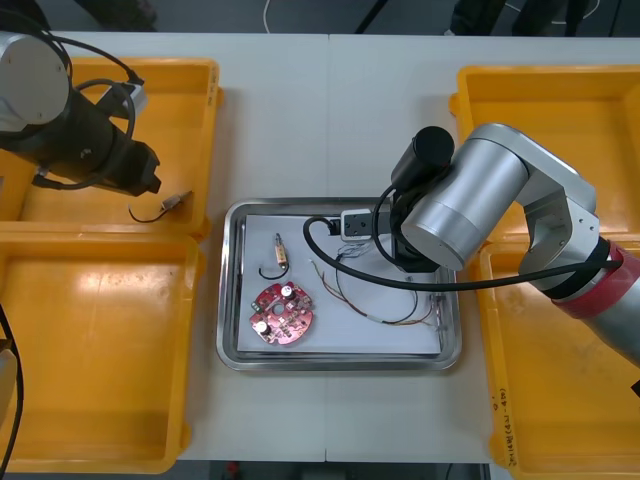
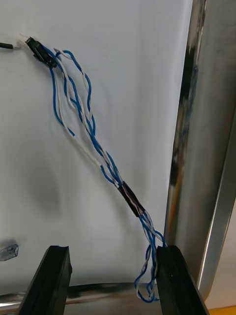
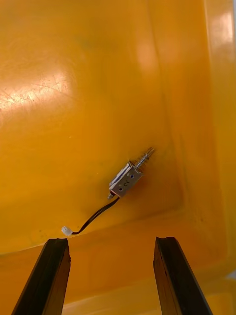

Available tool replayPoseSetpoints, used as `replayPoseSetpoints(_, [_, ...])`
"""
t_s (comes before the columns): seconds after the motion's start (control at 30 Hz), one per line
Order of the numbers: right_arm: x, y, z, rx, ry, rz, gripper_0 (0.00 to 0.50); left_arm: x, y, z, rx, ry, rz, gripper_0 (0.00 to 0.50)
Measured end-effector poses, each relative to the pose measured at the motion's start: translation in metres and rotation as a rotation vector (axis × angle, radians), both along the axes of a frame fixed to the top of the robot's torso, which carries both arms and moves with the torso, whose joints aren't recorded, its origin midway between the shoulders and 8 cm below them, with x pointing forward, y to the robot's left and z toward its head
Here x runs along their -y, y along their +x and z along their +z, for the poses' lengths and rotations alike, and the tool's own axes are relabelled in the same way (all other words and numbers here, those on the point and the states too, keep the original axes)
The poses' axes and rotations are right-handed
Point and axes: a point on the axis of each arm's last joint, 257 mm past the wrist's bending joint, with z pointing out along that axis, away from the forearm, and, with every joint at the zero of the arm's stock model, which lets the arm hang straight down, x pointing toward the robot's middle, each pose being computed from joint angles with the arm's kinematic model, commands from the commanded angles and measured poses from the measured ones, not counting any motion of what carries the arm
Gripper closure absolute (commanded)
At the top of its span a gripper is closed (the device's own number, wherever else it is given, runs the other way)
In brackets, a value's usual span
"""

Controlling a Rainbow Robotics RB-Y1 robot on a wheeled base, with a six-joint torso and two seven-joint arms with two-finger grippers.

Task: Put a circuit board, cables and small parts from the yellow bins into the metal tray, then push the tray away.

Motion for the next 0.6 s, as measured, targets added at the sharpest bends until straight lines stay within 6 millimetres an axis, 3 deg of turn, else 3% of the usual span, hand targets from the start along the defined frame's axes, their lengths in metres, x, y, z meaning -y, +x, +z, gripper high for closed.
replayPoseSetpoints(0.6, [0.004,-0.002,-0.002,-0.010,-0.013,-0.008,0.000,0.013,0.024,-0.020,-0.035,0.012,-0.018,0.000])
